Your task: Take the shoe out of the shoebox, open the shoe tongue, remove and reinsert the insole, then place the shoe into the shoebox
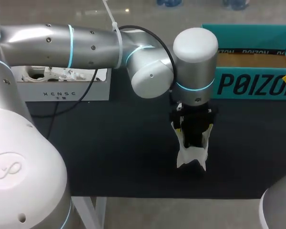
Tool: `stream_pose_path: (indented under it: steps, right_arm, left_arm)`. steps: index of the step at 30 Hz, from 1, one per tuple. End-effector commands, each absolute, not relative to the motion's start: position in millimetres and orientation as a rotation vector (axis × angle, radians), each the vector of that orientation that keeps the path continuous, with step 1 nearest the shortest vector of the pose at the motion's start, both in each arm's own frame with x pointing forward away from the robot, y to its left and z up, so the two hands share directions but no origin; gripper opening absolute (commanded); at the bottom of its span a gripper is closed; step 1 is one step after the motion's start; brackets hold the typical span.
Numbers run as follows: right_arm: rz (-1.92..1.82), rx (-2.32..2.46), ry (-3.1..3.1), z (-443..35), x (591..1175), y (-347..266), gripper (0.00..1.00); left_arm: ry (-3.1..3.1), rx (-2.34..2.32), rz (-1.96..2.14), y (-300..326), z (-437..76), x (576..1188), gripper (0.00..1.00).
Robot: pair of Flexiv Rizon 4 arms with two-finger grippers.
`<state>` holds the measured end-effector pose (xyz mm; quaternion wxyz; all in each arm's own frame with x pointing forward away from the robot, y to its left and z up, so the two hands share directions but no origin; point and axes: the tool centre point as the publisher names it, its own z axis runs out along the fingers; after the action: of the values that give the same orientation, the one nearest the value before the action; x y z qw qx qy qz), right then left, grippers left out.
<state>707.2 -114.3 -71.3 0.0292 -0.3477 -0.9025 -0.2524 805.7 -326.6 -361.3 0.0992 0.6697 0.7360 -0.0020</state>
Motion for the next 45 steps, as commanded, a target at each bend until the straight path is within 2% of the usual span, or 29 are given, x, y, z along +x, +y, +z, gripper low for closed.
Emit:
stream_pose_path:
  steps: [1,13,24,25,26,27,28,45]
  right_arm:
    - [-0.770,-1.071,-2.781,-70.6,709.8,-113.8,1.00]
    - [-0.770,-1.071,-2.781,-70.6,709.8,-113.8,1.00]
    - [-0.770,-1.071,-2.781,-70.6,709.8,-113.8,1.00]
    - [-0.770,-1.071,-2.781,-70.6,709.8,-113.8,1.00]
    - [-0.770,-1.071,-2.781,-70.6,709.8,-113.8,1.00]
    - [-0.770,-1.071,-2.781,-70.6,709.8,-113.8,1.00]
    - [-0.770,-1.071,-2.781,-70.6,709.8,-113.8,1.00]
    - [-0.770,-1.071,-2.781,-70.6,709.8,-113.8,1.00]
  left_arm:
    - [2.156,1.962,0.013,-322.4,-339.8,802.6,1.00]
    - [2.092,1.885,0.015,-315.0,-273.2,816.9,1.00]
    - [2.106,1.766,0.039,-304.5,-238.4,854.6,0.98]
    - [2.105,1.764,0.034,-304.5,-237.4,855.7,0.85]
    - [2.105,1.760,0.033,-304.6,-237.2,856.5,0.49]
    - [2.106,1.755,0.027,-304.7,-237.7,857.1,0.21]
    - [2.106,1.755,0.025,-304.9,-239.9,857.0,0.00]
    - [2.194,1.763,0.008,-299.4,-294.3,856.3,0.00]
